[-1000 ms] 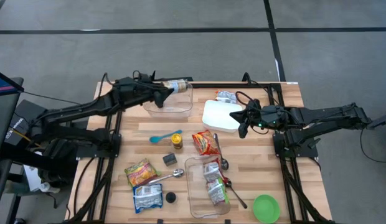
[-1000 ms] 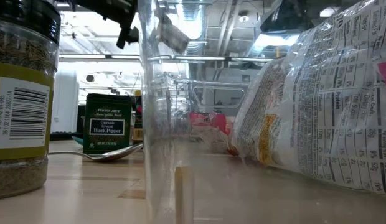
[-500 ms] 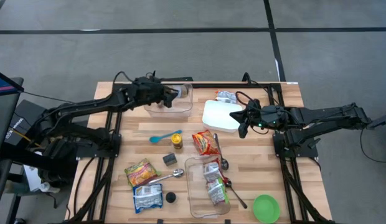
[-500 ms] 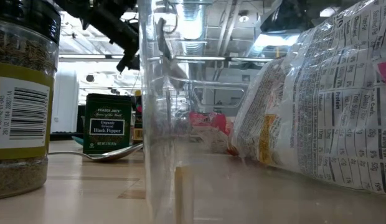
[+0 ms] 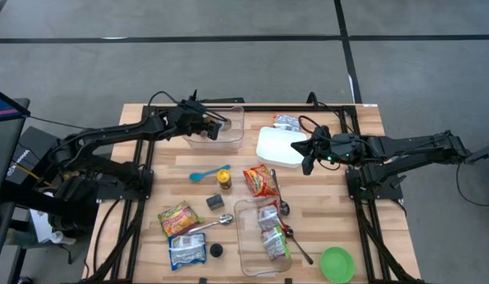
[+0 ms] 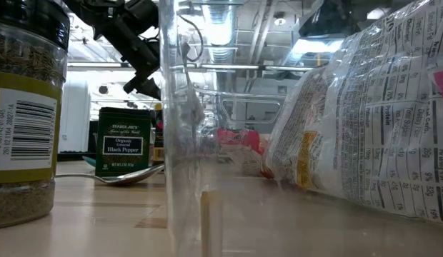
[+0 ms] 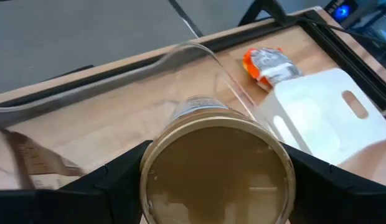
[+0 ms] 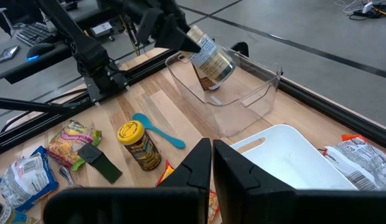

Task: Pick & Place Food Item
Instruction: Put the gold seasoning bottle into the top transparent bin

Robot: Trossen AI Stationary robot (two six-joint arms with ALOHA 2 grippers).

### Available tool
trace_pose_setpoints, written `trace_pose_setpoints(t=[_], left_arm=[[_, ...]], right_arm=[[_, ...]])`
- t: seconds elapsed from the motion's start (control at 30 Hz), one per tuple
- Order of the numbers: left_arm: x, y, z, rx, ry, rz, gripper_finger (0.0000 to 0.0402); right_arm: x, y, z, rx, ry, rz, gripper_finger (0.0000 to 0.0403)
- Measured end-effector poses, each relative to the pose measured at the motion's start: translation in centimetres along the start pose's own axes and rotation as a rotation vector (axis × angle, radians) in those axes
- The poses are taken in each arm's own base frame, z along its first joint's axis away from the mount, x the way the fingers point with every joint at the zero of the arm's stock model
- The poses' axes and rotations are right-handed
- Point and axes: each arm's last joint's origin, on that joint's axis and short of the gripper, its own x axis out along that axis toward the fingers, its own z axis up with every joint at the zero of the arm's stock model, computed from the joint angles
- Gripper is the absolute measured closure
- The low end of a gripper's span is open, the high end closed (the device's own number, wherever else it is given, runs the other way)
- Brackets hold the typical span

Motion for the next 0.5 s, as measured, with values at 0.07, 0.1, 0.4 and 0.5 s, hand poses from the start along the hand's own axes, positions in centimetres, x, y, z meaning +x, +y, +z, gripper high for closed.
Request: trace_pose_setpoints(t=[0.07, 0.1, 0.4, 0.5], left_arm=[[0.0, 0.3, 0.1, -0.009, -0.004, 0.014, 0.0116], [0.0, 0.4, 0.3, -0.018, -0.002, 0.021, 0.0116], [-0.5, 0.1, 2.5, -0.039, 0.013, 0.05, 0.0116], [-0.3, -0.1, 2.9, -0.031, 0.062, 0.076, 0.0116]], right_arm=[[0.0, 0.0, 0.0, 0.0, 0.0, 0.0, 0.0392], [0.0, 0.0, 0.0, 0.0, 0.0, 0.0, 0.0392], [0.0, 0.0, 0.0, 0.0, 0.0, 0.0, 0.0392], [0.0, 0.0, 0.0, 0.0, 0.0, -0.001, 0.0392]])
